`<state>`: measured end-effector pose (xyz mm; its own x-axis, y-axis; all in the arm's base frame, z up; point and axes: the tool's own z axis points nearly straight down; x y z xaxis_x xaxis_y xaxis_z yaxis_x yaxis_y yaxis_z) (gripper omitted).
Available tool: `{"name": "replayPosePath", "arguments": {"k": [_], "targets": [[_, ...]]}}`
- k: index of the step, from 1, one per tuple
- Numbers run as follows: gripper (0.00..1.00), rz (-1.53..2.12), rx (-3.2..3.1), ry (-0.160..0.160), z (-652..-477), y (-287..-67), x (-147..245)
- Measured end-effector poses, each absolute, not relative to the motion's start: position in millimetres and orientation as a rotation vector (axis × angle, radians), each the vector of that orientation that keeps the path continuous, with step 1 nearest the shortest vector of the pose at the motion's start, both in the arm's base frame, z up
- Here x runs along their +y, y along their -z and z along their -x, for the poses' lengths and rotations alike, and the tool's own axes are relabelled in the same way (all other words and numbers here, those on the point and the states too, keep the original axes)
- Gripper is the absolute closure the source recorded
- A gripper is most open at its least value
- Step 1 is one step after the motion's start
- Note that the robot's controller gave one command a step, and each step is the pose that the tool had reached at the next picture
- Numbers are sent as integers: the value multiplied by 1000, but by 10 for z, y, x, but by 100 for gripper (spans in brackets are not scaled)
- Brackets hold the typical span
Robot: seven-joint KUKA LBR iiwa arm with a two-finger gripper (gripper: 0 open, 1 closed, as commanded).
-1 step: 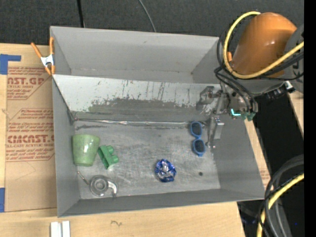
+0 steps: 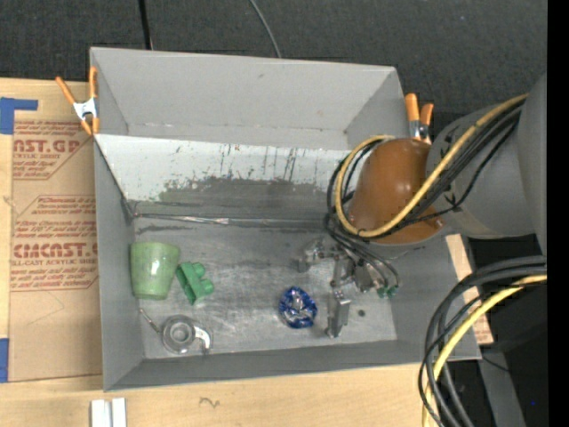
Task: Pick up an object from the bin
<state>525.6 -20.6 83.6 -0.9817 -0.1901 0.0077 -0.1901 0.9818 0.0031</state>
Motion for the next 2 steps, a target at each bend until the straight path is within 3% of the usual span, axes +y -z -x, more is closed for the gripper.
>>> {"name": "replayPosePath", "arguments": {"k": [1,2], "targets": [[0,-454,-3118,-3,-5211,-720,185],[100,-454,-3122,0,-5223,-734,189]]}}
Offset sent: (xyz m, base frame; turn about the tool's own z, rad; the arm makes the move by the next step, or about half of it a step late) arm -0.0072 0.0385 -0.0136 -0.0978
